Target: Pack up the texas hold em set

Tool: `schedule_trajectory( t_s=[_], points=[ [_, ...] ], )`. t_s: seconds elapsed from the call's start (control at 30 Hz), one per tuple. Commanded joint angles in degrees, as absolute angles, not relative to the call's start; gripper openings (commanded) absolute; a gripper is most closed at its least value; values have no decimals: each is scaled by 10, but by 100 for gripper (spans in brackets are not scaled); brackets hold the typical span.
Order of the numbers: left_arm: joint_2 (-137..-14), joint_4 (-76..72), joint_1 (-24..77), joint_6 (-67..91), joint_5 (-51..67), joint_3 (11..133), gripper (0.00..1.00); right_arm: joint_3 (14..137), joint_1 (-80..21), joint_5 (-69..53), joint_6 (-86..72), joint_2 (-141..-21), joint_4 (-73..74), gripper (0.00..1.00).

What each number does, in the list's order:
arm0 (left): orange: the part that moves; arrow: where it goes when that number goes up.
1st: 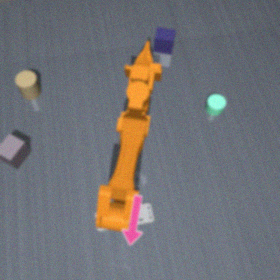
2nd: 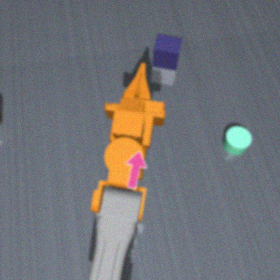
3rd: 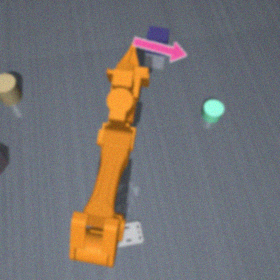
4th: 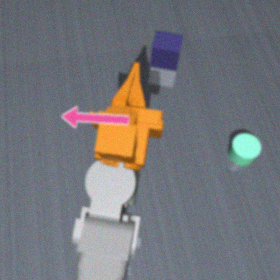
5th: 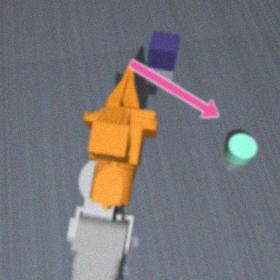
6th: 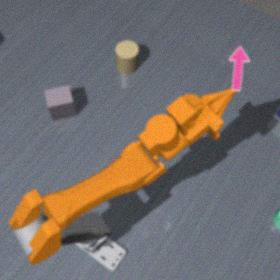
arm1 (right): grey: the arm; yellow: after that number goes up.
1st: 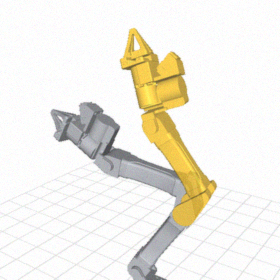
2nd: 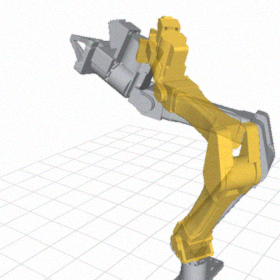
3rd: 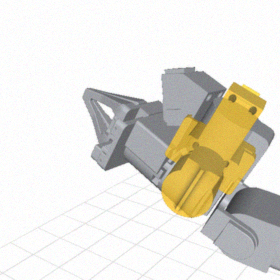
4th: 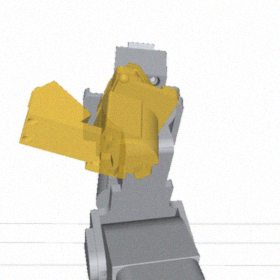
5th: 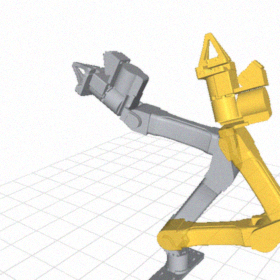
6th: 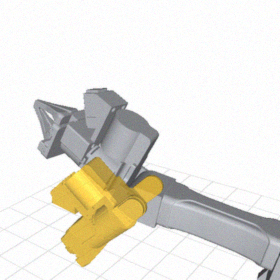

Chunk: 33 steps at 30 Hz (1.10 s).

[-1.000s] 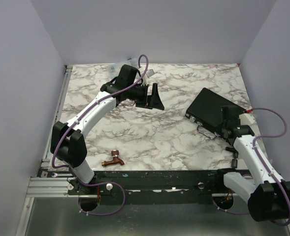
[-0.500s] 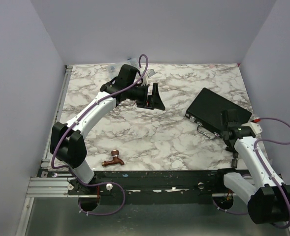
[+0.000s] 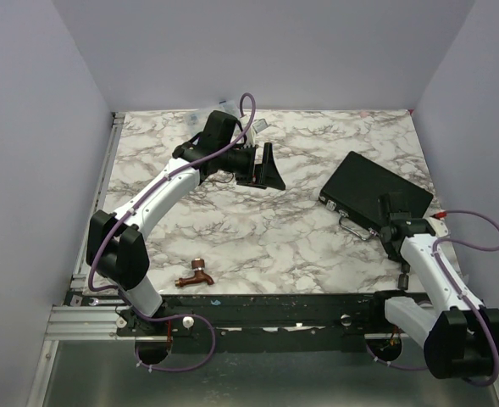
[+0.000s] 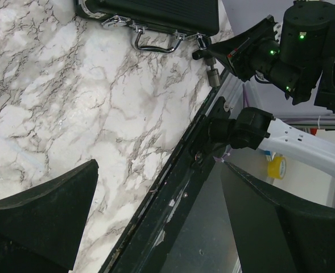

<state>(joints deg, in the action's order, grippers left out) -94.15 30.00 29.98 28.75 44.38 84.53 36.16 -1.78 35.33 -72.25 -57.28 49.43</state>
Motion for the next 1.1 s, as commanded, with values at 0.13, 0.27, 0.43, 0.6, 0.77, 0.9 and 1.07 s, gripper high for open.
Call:
schedule_trajectory(
  t_s=[0.13,0.27,0.43,0.6,0.77,0.9,1.07],
  points=[
    [-930,294,303,287,456,853,89,319,-8,325,-756,-598,439,7],
    [-930,296,303,286,454,854,89,299,-4,336,-762,-624,407,7],
    [-931,297,303,284,453,855,89,297,16,334,-753,-651,369,7],
    [-930,299,303,283,453,855,89,311,21,341,-729,-645,362,7],
    [-929,298,303,284,454,855,89,331,21,337,-673,-624,362,13],
    [-930,297,303,286,455,854,89,352,21,336,-621,-595,360,21],
    [-932,295,303,287,457,853,89,373,21,332,-542,-564,334,27]
  ],
)
